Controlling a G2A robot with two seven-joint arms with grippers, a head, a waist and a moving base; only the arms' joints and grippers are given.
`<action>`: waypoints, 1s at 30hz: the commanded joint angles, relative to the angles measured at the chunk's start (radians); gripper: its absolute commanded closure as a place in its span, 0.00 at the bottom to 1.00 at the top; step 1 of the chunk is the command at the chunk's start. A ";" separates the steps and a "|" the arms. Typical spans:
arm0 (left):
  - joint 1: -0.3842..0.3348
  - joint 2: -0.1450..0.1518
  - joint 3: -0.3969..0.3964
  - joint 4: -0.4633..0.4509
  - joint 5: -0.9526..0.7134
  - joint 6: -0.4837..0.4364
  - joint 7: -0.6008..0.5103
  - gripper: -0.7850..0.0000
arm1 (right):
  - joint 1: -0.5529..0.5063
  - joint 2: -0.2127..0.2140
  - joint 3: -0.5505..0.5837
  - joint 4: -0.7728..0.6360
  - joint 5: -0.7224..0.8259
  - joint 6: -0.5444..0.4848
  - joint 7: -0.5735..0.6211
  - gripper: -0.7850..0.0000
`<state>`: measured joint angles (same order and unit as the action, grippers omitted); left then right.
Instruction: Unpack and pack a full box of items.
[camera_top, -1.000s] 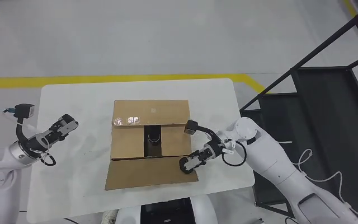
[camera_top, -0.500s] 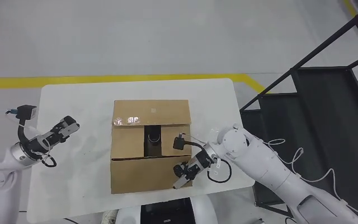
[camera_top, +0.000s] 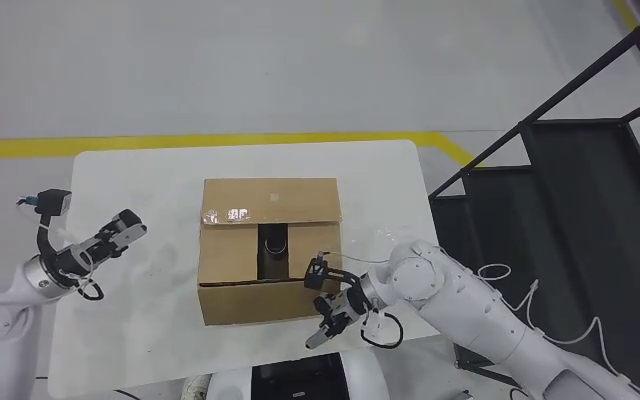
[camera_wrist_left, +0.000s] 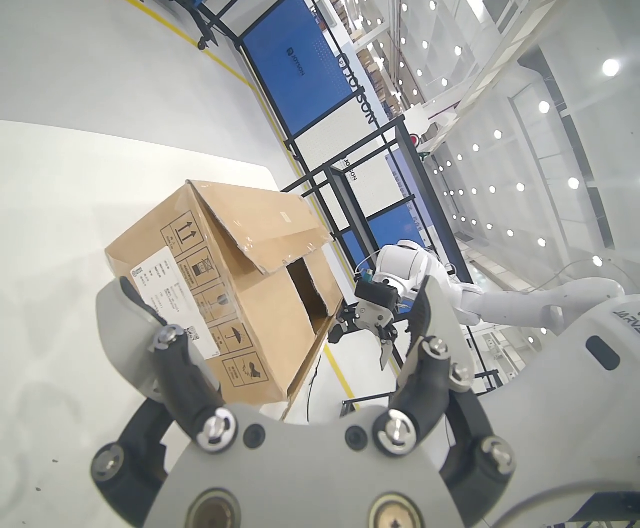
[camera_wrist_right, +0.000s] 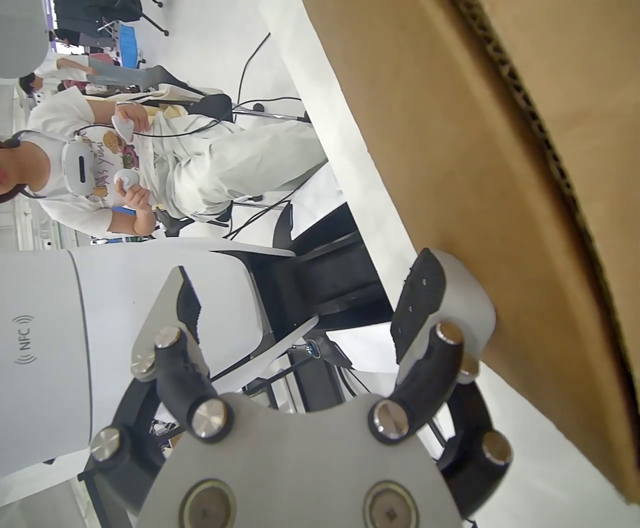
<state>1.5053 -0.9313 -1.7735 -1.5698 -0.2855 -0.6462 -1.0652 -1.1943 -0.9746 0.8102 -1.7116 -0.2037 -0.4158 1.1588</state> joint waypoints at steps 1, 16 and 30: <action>0.003 0.001 0.001 0.001 -0.003 -0.001 -0.001 0.00 | -0.003 0.001 -0.003 -0.008 -0.025 0.001 -0.013 0.00; -0.024 0.005 0.063 0.034 -0.068 0.003 -0.034 0.00 | -0.050 0.022 0.031 -0.097 0.110 -0.037 0.010 0.00; -0.035 0.012 0.063 0.042 -0.088 0.006 -0.028 0.00 | 0.072 0.002 0.067 0.170 0.771 0.112 0.124 0.00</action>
<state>1.4638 -0.9202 -1.7038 -1.5293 -0.3774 -0.6418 -1.0947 -1.1414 -0.9689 0.8807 -1.5710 0.5535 -0.3179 1.2831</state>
